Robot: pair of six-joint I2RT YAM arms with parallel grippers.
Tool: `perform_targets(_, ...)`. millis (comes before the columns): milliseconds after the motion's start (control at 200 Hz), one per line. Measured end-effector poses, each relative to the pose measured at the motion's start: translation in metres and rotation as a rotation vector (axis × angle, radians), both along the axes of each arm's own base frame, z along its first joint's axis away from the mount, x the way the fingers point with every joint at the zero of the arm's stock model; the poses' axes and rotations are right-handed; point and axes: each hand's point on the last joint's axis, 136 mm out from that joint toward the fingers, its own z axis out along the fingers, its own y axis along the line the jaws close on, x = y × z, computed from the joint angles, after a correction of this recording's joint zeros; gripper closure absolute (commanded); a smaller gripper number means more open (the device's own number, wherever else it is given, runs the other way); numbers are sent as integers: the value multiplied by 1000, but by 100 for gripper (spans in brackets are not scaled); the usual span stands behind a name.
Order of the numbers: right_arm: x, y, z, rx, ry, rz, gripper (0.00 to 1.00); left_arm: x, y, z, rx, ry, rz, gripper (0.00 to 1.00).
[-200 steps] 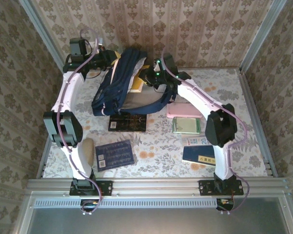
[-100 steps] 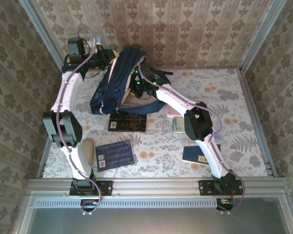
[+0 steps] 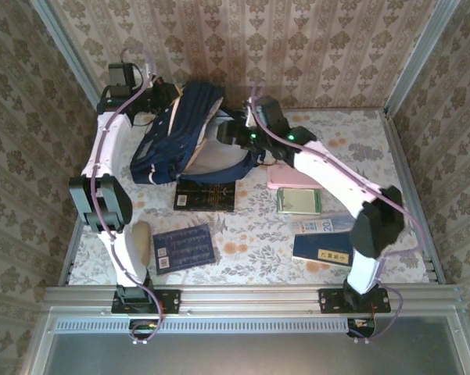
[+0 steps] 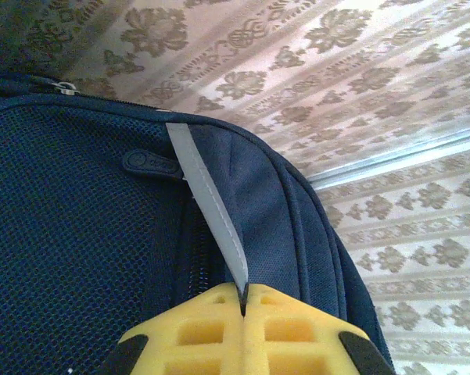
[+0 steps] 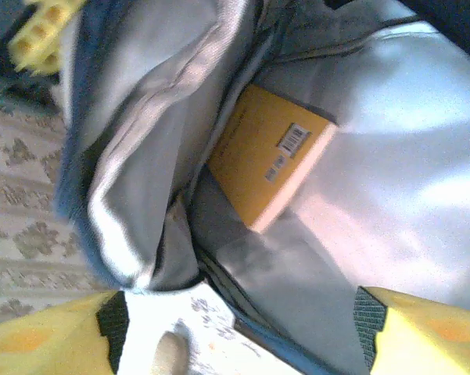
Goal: Pack books, pencil case, and school supplies into a backpack
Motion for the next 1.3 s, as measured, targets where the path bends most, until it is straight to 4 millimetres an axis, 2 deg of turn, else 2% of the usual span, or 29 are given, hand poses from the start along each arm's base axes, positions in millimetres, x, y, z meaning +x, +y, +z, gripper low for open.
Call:
perform_targets(90,-17,-16,-9,-43,-16,-2,27,17,-8,-11,40,-2,13,100)
perform_targets(235,-32,-32,-50,-126,31,-4,27,46,-33,-32,94,-18,11,100)
perform_targets(280,-36,-36,-63,-150,55,-6,27,50,-40,-38,105,-17,10,86)
perform_targets(315,-39,-38,-73,-165,76,-6,27,52,-45,-44,115,-10,9,66)
perform_targets(355,-43,-41,-82,-183,104,-3,26,50,-49,-48,128,-6,4,51)
perform_targets(405,-46,-41,-87,-190,122,4,26,49,-51,-49,134,-2,3,43)
perform_targets(470,-50,-40,-91,-186,138,18,26,43,-49,-47,150,-5,14,38)
perform_targets(570,-59,-36,-104,-184,175,38,26,13,-33,-50,205,27,59,31)
perform_targets(745,-69,-21,-145,-167,295,56,26,-90,9,-70,278,94,175,23)
perform_targets(790,-68,-16,-155,-158,321,56,27,-111,19,-82,283,109,203,21)
perform_targets(845,-67,-11,-169,-147,358,56,28,-129,29,-106,291,145,228,21)
perform_targets(895,-65,-7,-182,-145,388,51,28,-138,36,-133,296,203,247,21)
perform_targets(1030,-56,0,-214,-161,455,37,30,-162,55,-229,316,439,303,24)
perform_targets(1070,-53,2,-218,-164,460,35,30,-169,57,-247,321,490,310,25)
perform_targets(1155,-43,7,-225,-164,470,26,31,-178,59,-269,326,555,327,26)
perform_targets(1300,-23,14,-228,-146,471,5,31,-168,60,-271,310,532,364,27)
